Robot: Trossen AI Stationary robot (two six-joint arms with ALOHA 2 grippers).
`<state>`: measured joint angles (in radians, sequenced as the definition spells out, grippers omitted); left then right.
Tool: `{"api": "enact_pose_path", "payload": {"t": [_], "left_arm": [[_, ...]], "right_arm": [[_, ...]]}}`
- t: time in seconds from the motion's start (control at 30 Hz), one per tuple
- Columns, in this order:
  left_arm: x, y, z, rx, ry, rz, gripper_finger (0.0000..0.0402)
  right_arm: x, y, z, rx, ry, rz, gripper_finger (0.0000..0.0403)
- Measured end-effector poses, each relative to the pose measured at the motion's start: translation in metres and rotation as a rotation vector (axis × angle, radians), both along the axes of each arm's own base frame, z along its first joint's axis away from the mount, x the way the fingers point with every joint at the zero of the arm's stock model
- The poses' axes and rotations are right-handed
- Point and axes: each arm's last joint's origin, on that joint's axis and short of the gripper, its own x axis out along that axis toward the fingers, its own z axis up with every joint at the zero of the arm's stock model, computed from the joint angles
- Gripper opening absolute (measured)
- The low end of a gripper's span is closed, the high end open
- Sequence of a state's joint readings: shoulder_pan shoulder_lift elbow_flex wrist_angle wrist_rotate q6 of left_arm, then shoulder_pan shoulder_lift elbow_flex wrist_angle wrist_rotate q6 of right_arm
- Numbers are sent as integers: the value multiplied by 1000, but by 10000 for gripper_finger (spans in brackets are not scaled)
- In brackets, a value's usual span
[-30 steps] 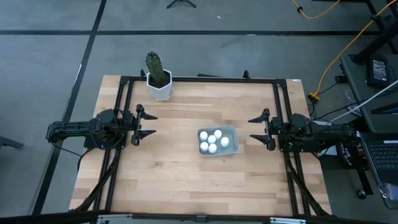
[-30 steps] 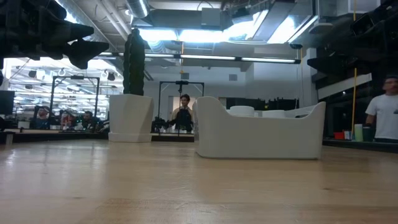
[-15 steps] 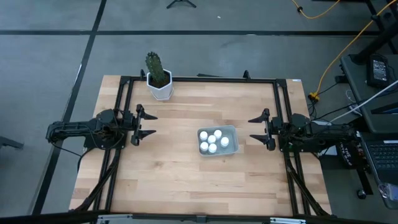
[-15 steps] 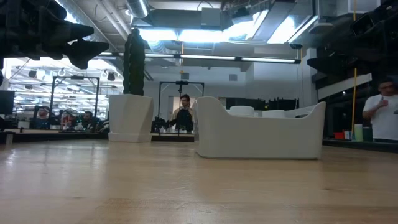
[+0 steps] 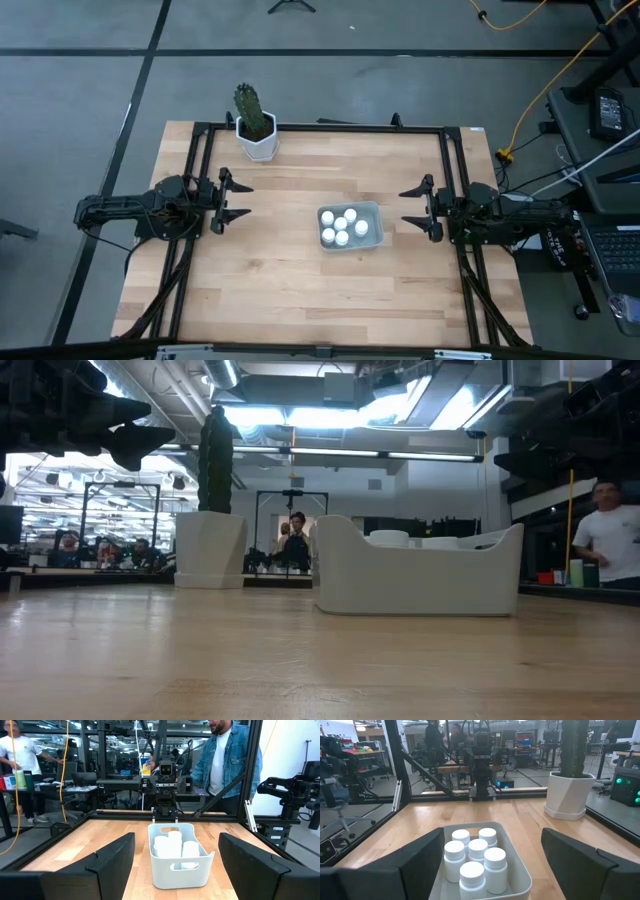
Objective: Pick and place pill bottles into a basket
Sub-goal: Return to Home Position
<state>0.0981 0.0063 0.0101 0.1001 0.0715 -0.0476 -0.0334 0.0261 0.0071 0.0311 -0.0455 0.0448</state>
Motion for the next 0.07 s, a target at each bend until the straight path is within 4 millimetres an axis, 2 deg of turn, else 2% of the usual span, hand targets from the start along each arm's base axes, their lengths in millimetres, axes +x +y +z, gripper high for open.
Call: {"api": "enact_pose_path", "payload": {"t": [0.07], "left_arm": [[0, 0, 0, 0, 0, 0, 281]], "right_arm": [[0, 0, 0, 0, 0, 0, 334]]}}
